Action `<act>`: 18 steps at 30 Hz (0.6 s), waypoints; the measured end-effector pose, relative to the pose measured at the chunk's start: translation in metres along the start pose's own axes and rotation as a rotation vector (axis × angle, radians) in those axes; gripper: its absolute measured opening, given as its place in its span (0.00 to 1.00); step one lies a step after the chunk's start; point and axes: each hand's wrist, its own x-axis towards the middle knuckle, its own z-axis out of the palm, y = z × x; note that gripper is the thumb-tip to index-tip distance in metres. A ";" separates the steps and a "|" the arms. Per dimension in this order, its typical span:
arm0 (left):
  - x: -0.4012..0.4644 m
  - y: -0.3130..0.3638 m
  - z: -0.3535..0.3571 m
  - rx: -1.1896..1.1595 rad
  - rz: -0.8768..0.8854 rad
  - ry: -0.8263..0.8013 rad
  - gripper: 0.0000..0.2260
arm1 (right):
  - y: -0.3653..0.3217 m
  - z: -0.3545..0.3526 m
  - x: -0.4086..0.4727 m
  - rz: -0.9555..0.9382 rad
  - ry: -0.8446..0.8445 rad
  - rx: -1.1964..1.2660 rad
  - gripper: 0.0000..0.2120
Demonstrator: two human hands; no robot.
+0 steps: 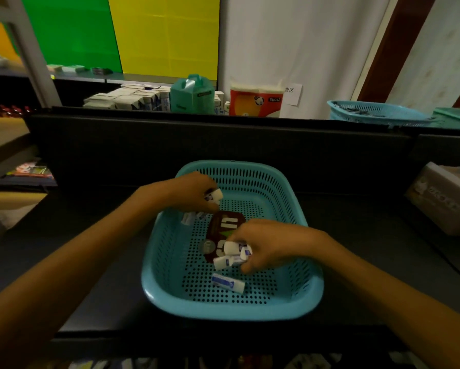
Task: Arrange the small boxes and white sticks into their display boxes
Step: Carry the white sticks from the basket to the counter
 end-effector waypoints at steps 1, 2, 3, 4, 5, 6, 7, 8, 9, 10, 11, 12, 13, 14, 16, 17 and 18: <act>-0.007 -0.001 -0.001 -0.015 -0.006 0.017 0.09 | -0.005 0.003 0.000 -0.015 -0.018 -0.003 0.10; -0.013 -0.001 -0.001 -0.028 -0.010 0.035 0.10 | -0.010 0.006 0.000 -0.023 -0.029 -0.007 0.10; -0.018 0.000 -0.001 -0.041 -0.010 0.056 0.10 | -0.014 0.010 0.001 -0.025 -0.034 -0.017 0.10; -0.023 0.000 -0.001 -0.058 -0.007 0.079 0.11 | -0.017 0.013 0.002 -0.024 -0.031 -0.042 0.12; -0.028 0.000 -0.002 -0.077 -0.001 0.104 0.12 | -0.019 0.017 0.003 -0.019 -0.020 -0.090 0.13; -0.032 0.001 -0.001 -0.096 0.005 0.131 0.12 | -0.022 0.021 0.005 -0.008 -0.005 -0.149 0.14; -0.036 0.002 -0.001 -0.115 0.013 0.155 0.12 | -0.024 0.024 0.006 0.005 0.016 -0.201 0.16; -0.040 0.003 0.000 -0.133 0.016 0.173 0.12 | -0.025 0.027 0.006 0.021 0.038 -0.232 0.17; -0.042 0.004 0.000 -0.150 0.017 0.183 0.11 | -0.026 0.028 0.006 0.037 0.054 -0.248 0.18; -0.045 0.004 0.000 -0.162 0.016 0.188 0.11 | -0.027 0.028 0.006 0.049 0.063 -0.261 0.19; -0.047 0.006 0.000 -0.170 0.017 0.190 0.11 | -0.028 0.028 0.007 0.056 0.064 -0.275 0.19; -0.049 0.007 0.001 -0.174 0.021 0.191 0.10 | -0.028 0.027 0.007 0.059 0.060 -0.285 0.20; -0.051 0.009 0.001 -0.174 0.026 0.192 0.10 | -0.029 0.027 0.008 0.058 0.053 -0.288 0.19; -0.052 0.011 0.000 -0.172 0.031 0.190 0.10 | -0.030 0.026 0.009 0.054 0.046 -0.287 0.19; -0.054 0.015 -0.001 -0.151 0.035 0.187 0.10 | -0.030 0.025 0.008 0.058 0.029 -0.272 0.18; -0.055 0.018 -0.003 -0.139 0.035 0.189 0.11 | -0.031 0.022 0.007 0.064 0.028 -0.251 0.18; -0.055 0.020 -0.004 -0.134 0.031 0.194 0.11 | -0.030 0.018 0.003 0.074 0.039 -0.220 0.18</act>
